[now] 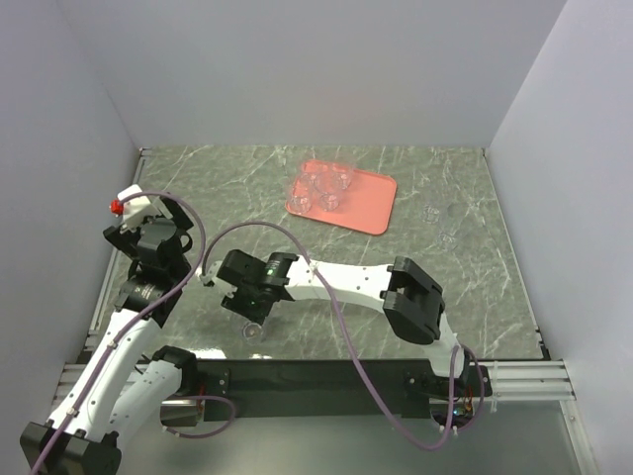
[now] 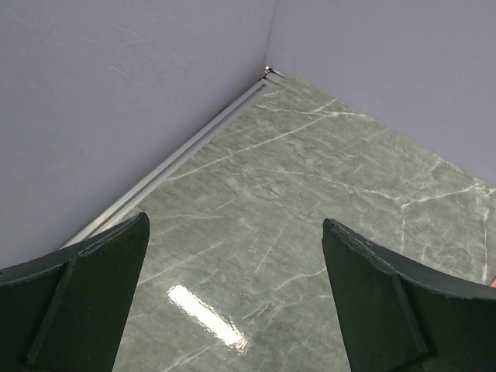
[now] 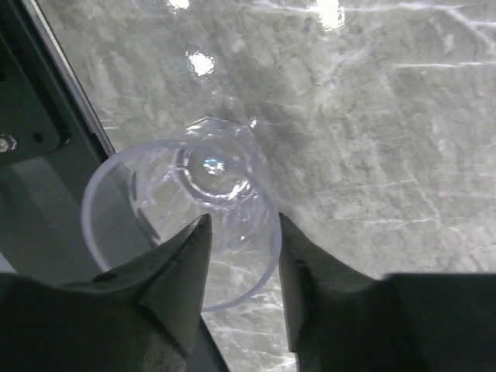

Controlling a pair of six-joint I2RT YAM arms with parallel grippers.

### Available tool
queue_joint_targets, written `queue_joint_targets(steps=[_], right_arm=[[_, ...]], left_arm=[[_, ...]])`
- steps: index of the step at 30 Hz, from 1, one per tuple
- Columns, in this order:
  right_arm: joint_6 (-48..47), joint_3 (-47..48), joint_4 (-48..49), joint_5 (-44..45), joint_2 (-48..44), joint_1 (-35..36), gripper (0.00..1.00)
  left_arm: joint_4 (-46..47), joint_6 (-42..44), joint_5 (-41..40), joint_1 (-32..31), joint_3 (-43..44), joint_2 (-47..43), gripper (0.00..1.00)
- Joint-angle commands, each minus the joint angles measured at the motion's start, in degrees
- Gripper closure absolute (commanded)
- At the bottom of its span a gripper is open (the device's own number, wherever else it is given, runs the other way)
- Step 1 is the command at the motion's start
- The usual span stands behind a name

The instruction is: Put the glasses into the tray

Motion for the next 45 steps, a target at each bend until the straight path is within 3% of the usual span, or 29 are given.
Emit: queue_joint_targets(steps=[1,2,6,13,20,27,34,41,45], right_arm=[[-1.13,2.79,-0.67,3.83,1.29,0.3,0.58],[-1.31,2.62,-0.75,3.92,1.47,0.21,0.7],[-2.71,2.53,-1.19,5.58,1.12,0.12,1.0],[-12.27,0.86,-3.56,7.79,-2.39,0.03,1.0],[-16.87,-5.2,-3.3,4.89,-10.04,-6.11,1.0],[-17.57,-8.89,-2.69,-0.91,-16.63,-19.2,1.0],[-15.38,-8.46,-1.54,-5.13,-21.03,-36.85,1.0],[-12.74,-4.33,1.0,-1.63,-18.05,-49.78,1.0],[-11.51,0.75,2.93,1.98,-13.66,-53.66,1.0]], left_arm=[[1.27,-0.63,-1.53,0.19,0.31,-1.06,0.01],[1.27,-0.63,-1.53,0.19,0.23,-1.23,0.0],[1.27,-0.63,-1.62,0.19,0.23,-1.41,0.01],[1.45,-0.63,-0.83,0.19,0.05,-2.2,0.01],[1.36,-0.28,1.63,0.28,0.14,-2.55,0.01],[1.1,-0.46,3.39,0.28,0.23,-2.47,0.01],[0.92,-0.46,5.06,0.28,0.4,-2.11,0.01],[0.83,-0.37,6.03,0.19,0.4,-1.5,0.01],[0.92,-0.28,6.38,0.28,0.4,-1.15,0.01]])
